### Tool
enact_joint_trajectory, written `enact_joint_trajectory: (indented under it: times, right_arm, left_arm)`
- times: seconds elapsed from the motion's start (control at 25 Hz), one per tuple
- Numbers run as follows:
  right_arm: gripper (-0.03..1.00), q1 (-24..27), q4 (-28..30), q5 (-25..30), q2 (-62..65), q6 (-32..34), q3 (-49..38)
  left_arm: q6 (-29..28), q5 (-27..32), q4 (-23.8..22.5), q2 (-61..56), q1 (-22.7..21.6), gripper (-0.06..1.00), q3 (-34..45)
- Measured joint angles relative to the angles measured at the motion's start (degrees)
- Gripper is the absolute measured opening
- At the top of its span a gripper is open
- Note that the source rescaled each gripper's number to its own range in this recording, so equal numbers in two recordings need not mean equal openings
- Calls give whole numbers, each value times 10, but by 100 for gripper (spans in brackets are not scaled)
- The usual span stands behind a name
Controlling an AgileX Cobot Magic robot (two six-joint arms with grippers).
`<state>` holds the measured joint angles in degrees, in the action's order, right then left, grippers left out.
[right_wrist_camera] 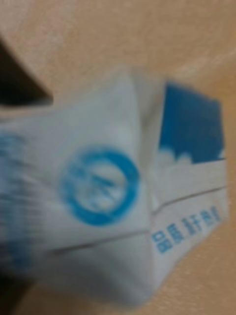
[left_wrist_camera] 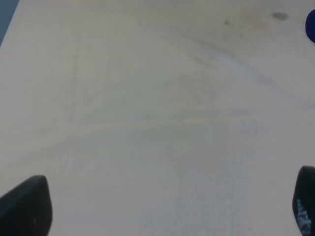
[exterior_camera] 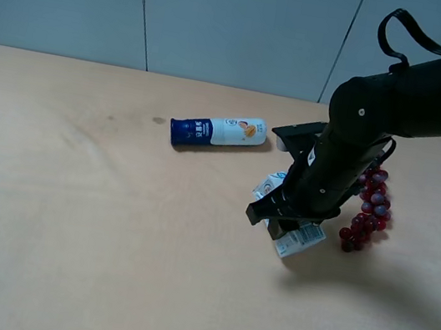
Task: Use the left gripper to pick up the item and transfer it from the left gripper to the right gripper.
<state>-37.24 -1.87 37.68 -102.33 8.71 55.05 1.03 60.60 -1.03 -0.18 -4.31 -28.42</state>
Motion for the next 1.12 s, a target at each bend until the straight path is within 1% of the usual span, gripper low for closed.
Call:
enact_joint_trajectory:
  times: [0.08, 0.12, 0.16, 0.2, 0.24, 0.32, 0.6, 0.68, 0.88, 1.12]
  right_arm:
    - [63, 0, 4, -7, 0, 0, 1]
    - [78, 0, 5, -11, 0, 0, 2]
    - [86, 0, 6, -15, 0, 0, 2]
    - [91, 0, 7, -17, 0, 0, 2]
    - [94, 0, 7, -17, 0, 0, 2]
    - [98, 0, 7, -18, 0, 0, 3]
    - [98, 0, 7, -18, 0, 0, 3]
    - [98, 0, 7, -5, 0, 0, 7]
    - [98, 0, 9, 81, 0, 0, 59]
    - [99, 0, 9, 183, 2, 0, 152]
  left_arm:
    - [0, 0, 0, 0, 0, 97, 0]
    - [0, 0, 0, 0, 0, 97, 0]
    - [0, 0, 0, 0, 0, 97, 0]
    - [0, 0, 0, 0, 0, 97, 0]
    - [0, 0, 0, 0, 0, 97, 0]
    - [0, 0, 0, 0, 0, 97, 0]
    - [0, 0, 0, 0, 0, 97, 0]
    - [0, 0, 0, 0, 0, 97, 0]
    - [0, 0, 0, 0, 0, 97, 0]
    - [0, 0, 0, 0, 0, 97, 0]
